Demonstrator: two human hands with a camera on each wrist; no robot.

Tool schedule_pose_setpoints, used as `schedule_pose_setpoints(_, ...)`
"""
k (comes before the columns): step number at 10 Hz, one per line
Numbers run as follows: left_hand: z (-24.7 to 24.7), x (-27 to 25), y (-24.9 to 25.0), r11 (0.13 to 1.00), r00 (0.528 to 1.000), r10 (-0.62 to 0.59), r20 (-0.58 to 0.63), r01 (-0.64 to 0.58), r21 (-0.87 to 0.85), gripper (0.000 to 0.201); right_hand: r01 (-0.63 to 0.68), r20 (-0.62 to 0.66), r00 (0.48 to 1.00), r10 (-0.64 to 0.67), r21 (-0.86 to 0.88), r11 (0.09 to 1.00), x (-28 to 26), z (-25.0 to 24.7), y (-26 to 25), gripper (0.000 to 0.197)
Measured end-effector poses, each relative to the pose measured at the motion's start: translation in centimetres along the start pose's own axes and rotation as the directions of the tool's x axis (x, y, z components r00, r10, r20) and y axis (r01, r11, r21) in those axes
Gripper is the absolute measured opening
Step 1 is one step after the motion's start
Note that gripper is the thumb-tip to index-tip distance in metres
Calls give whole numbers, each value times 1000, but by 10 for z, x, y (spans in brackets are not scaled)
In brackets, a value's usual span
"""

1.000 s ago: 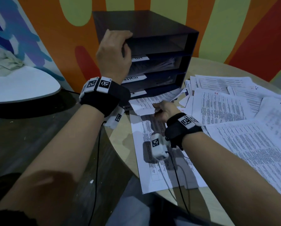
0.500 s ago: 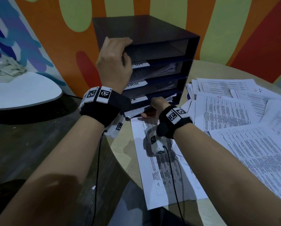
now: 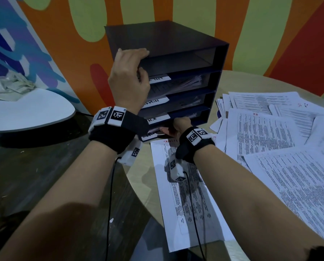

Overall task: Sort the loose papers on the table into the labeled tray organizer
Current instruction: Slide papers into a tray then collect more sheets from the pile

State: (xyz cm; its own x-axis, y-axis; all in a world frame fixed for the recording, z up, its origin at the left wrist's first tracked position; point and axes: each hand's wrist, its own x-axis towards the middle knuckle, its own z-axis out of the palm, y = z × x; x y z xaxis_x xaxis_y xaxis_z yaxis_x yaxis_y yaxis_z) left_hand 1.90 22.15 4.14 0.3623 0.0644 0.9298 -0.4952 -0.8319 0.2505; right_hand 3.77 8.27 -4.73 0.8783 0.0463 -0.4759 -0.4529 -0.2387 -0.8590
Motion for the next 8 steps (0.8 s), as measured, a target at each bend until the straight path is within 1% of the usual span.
schedule_pose_setpoints(1,1,0,1,1000,1000,-5,-9,5,7,40,-59,11,997,76,734,677,18,-1,11,39)
schedule_pose_setpoints(2,3,0,3,1000,1000,-14,-23,14,5,40,-112,35,991,131,759,642,19,-10,16,47)
schedule_pose_setpoints(3,2,0,3,1000,999,-11,-30,12,8,39,-109,63,994,91,721,685,10,-18,17,32)
schedule_pose_setpoints(4,3,1,3,1000,1000,-11,-28,11,11,39,-98,70,995,70,617,781,12,-16,19,23)
schedule_pose_setpoints(5,3,1,3,1000,1000,-8,-27,8,10,39,-83,5,995,102,623,778,13,-6,14,27)
schedule_pose_setpoints(6,3,1,2,1000,1000,10,-27,-10,0,40,22,-88,996,23,479,877,20,0,12,27)
schedule_pose_setpoints(7,3,-1,0,1000,999,22,-29,-22,0,41,5,-225,974,-7,-9,1000,9,10,10,50)
schedule_pose_setpoints(8,4,-1,-1,999,999,35,-31,-35,16,42,60,-203,971,-122,-289,955,19,8,13,61)
